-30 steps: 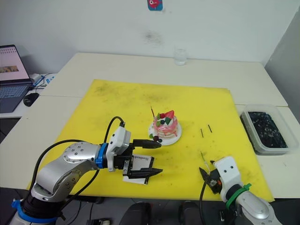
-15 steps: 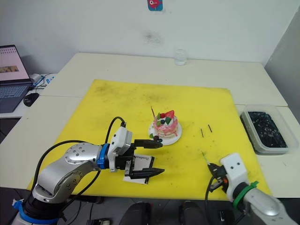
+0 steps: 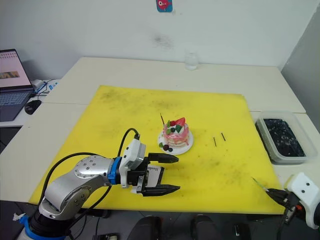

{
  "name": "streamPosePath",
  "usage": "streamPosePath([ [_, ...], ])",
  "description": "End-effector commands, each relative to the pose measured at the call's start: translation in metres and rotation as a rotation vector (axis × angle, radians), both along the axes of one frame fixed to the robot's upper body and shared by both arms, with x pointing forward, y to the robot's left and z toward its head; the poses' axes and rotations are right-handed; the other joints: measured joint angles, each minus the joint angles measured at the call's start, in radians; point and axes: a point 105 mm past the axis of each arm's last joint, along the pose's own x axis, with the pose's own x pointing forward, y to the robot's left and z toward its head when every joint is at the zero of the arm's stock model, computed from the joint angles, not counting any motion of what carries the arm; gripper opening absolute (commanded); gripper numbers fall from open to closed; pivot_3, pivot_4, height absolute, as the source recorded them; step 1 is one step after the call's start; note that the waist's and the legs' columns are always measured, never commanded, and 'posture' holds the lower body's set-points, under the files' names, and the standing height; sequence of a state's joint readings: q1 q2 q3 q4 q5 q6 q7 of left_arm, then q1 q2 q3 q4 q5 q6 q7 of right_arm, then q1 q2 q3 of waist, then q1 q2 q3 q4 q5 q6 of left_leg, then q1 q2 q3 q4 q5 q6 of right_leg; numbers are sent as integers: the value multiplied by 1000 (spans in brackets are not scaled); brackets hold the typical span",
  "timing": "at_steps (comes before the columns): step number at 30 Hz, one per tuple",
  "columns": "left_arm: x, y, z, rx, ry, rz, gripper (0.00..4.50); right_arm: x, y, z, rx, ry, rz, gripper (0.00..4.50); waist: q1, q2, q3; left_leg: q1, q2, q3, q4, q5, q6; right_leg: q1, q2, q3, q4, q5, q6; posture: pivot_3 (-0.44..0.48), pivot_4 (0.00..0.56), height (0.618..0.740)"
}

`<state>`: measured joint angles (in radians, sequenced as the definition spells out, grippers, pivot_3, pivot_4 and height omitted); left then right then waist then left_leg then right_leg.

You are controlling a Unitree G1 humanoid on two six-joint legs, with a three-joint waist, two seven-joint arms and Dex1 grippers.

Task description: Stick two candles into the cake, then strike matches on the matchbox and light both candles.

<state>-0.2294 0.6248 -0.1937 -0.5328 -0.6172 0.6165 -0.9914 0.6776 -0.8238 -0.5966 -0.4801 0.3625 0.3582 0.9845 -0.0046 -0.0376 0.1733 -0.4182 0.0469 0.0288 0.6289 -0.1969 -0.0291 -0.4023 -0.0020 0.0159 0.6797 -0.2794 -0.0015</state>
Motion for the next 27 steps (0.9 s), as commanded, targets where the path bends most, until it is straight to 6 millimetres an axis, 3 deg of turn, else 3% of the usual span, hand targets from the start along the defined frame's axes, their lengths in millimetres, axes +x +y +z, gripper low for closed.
streamPosePath([
  [1, -4, -5, 10, -20, -32, -29, 4500, -1, 0, 0, -7, -4, 25, 35, 0, 1, 0, 0, 0, 0, 0, 0, 0, 0, 0, 0, 0, 0, 0, 0, 150, 740],
  [7, -5, -8, 12, -25, -28, -38, 4500, -3, -2, -8, 28, 57, -12, 35, 1, 1, 0, 0, 0, 1, 0, 0, 0, 0, 0, 0, 0, 0, 0, 0, 150, 740],
  [11, -6, -10, 14, -36, -26, -32, 4500, -5, -4, -9, 54, 71, -33, 952, 2, 1, 0, 0, 0, 0, 0, 0, 0, 0, 0, 0, 0, 0, 0, 0, 150, 740],
  [14, -6, -9, 14, -36, -26, -23, 4500, -2, -3, 3, 55, 45, -12, 1909, 2, 1, 0, 0, 0, 0, 0, 0, 0, 1, 0, 0, 0, 0, 0, 0, 150, 740],
  [20, -9, -4, 12, -14, -16, -41, 4500, -6, 7, 36, -20, 86, 109, 1909, 2, 2, 0, 1, -1, 0, 0, 0, 0, 2, 0, 0, 0, 0, 0, 0, 150, 740],
  [22, -13, -2, 11, -2, -18, -68, 4500, -12, 12, 42, -68, 160, 146, 1909, 2, 1, 0, 1, -1, 0, 0, 0, 0, 2, 0, -1, 0, 0, 0, 0, 150, 740],
  [25, -19, -2, 9, 28, -53, -113, 4500, -12, 7, 46, -274, 276, 88, 1909, 2, 1, 0, 2, 0, -1, 0, 0, 0, 4, 0, -1, -1, 0, -1, 0, 150, 740],
  [27, -24, -4, 8, 45, -81, -147, 4500, -13, 13, 48, -287, 354, 100, 1909, 2, 0, 0, 2, 0, -1, 0, 0, 0, 4, -1, -1, -1, 0, -1, 0, 150, 740],
])
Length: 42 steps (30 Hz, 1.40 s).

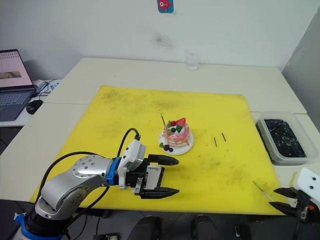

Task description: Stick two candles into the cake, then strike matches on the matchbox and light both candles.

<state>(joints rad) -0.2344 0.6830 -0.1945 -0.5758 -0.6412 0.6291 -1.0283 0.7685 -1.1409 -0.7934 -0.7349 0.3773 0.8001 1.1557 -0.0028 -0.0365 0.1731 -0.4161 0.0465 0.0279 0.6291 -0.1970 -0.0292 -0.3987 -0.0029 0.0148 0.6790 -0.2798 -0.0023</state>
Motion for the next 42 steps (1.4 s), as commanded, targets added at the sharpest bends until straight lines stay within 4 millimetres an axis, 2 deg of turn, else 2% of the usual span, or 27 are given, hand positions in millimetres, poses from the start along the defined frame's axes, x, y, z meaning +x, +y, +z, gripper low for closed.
streamPosePath([
  [1, -18, -9, 5, 5, -84, -107, 4500, 7, 3, 11, -70, 46, -57, 1909, 0, -1, 0, 0, 0, -1, 0, 0, 0, 1, 0, 0, 0, 0, 0, 0, 150, 740],
  [4, -26, -17, 9, -9, -125, -154, 4500, 23, 3, 15, -93, 18, -110, 1909, 1, -3, 2, 1, -1, 0, 1, 0, 0, 2, 0, 0, -1, 0, 0, 0, 150, 740],
  [9, -35, -25, 17, -56, -139, -189, 4500, 36, 10, 9, -93, 34, -130, 1909, 3, -3, 2, 0, -1, -1, 0, 0, 0, 3, 0, -1, -3, 0, 0, 0, 150, 740],
  [13, -38, -29, 19, -66, -155, -190, 4500, 38, 12, -2, -87, 69, -153, 1909, 2, -3, 2, 0, -1, -1, 0, 0, 0, 3, 1, -1, -4, 2, 6, 0, 150, 740],
  [22, -37, -34, 18, -76, -160, -175, 4500, 43, 13, -19, -77, 85, -196, 1909, 1, -3, 2, 0, -1, -1, 1, 0, 0, 3, 1, 0, -3, 3, 7, 0, 150, 740],
  [39, -34, -35, 14, -76, -158, -165, 4500, 43, 12, -29, -84, 99, -214, 1909, 1, -3, 2, 0, -1, -1, 0, 0, 0, 3, 2, 0, -3, 3, 7, 0, 150, 740],
  [42, -34, -36, 14, -75, -160, -163, 4500, 43, 11, -29, -88, 97, -213, 1331, 1, -3, 2, 0, -1, -1, 0, 0, 0, 3, 2, 0, -3, 3, 7, 0, 150, 740],
])
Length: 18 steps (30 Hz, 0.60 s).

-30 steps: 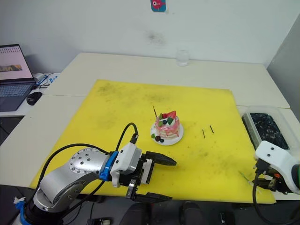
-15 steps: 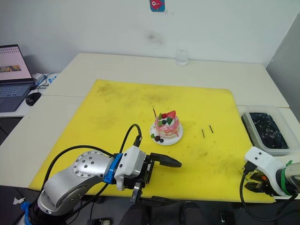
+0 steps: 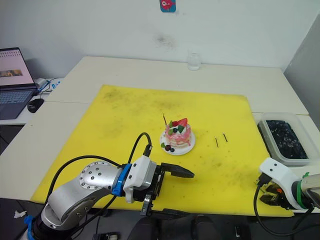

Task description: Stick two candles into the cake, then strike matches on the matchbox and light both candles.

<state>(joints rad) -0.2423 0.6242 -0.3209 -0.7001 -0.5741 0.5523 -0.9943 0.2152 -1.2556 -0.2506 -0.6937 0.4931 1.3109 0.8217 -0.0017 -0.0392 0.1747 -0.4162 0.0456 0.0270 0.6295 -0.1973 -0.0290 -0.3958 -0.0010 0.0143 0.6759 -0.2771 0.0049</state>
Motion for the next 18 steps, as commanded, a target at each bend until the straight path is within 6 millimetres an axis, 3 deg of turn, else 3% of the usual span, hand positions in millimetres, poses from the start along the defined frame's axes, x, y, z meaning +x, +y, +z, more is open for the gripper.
streamPosePath([
  [1, -4, -3, 5, -23, -31, -24, 4500, 2, -2, 1, -20, -13, 1, 1022, 0, 0, 0, 0, 0, 0, 0, 0, 0, 0, 0, 0, 0, 0, 0, 0, 150, 740],
  [4, -4, -3, 5, -26, -20, -20, 4500, 3, -3, 1, -27, -22, 2, 15, 0, 0, 0, 0, 0, 0, 0, 0, 0, 0, 0, 0, 0, 0, 0, 0, 150, 740],
  [10, -3, -4, 4, -38, -4, -8, 4500, 7, -3, 16, -36, -65, 17, 15, 0, 0, 0, 0, 0, 0, 0, 0, 0, 0, 0, 0, 0, 0, 0, 0, 150, 740],
  [12, 1, 0, 5, -44, 11, 22, 4500, 13, 3, 35, -1, -104, 40, 15, 0, 0, 0, 0, 0, 0, 0, 0, 0, 0, 0, 0, 0, 0, 0, 0, 150, 740],
  [16, 9, 10, 7, -47, 37, 85, 4500, 24, 24, 65, 109, -194, 116, 15, -6, 1, 0, 1, 1, 0, 0, 0, 0, 0, 0, 0, 1, 0, 0, 0, 150, 740],
  [18, 16, 20, 12, -60, 64, 148, 4500, 42, 52, 86, 262, -350, 175, 15, -6, 0, 1, 1, 1, -1, 0, 0, 0, 0, 0, -1, 1, 0, 0, 0, 150, 740],
])
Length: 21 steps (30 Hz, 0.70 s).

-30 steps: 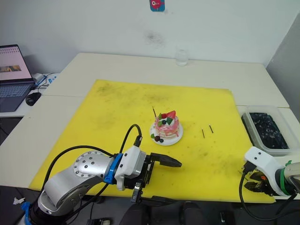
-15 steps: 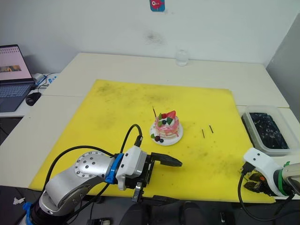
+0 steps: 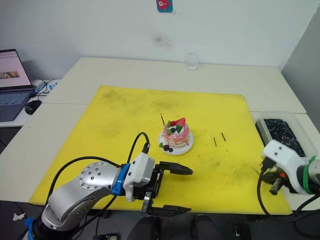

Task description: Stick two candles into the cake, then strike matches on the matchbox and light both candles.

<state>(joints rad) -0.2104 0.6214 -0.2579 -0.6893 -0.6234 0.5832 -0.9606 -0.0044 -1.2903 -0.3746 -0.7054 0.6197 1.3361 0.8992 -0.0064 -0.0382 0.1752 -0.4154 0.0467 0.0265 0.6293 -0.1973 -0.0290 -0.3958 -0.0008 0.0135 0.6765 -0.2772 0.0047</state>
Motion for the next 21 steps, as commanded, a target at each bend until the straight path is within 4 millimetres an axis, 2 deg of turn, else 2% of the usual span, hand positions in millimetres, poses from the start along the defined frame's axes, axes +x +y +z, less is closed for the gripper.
streamPosePath([
  [1, 11, 17, 14, -36, 23, 102, 4500, 23, 43, 33, 224, -227, 112, 15, -6, -3, 1, 1, 0, 0, 0, 0, 0, 0, 1, 0, 0, 0, 0, 0, 150, 740],
  [4, 21, 34, 20, -37, 39, 204, 4500, 47, 87, 57, 515, -512, 169, 15, -18, -5, 2, 0, 0, -2, 0, 0, 0, 0, 4, 1, 1, 1, 1, 0, 150, 740],
  [5, 25, 40, 21, -34, 38, 236, 4500, 52, 99, 61, 557, -597, 190, 15, -20, -5, 2, 0, 0, -3, 0, 0, 0, 0, 4, 0, 1, 1, 0, 0, 150, 740],
  [7, 31, 49, 23, -31, 32, 285, 4500, 60, 118, 65, 646, -721, 185, 15, -19, -2, 3, -2, 0, -3, -1, 0, 0, -2, 5, 0, 2, 0, 0, 0, 150, 740],
  [10, 39, 62, 30, -75, 12, 345, 4500, 66, 142, 59, 756, -821, 173, 15, -17, -2, 2, -9, 0, -1, -1, 0, 0, -9, 5, 2, 3, -1, 2, 0, 150, 740],
  [15, 50, 74, 38, -144, -15, 407, 4500, 77, 165, 38, 944, -864, 113, 15, -19, -2, 2, -10, -1, 1, 0, 0, 0, -10, 2, 3, 2, -1, 2, 0, 150, 740],
  [21, 53, 77, 38, -143, -3, 412, 4500, 93, 175, 21, 982, -894, 72, 15, -19, -2, 2, -7, 1, 0, 0, 0, 0, -9, 2, 3, 5, 1, 0, 0, 150, 740],
])
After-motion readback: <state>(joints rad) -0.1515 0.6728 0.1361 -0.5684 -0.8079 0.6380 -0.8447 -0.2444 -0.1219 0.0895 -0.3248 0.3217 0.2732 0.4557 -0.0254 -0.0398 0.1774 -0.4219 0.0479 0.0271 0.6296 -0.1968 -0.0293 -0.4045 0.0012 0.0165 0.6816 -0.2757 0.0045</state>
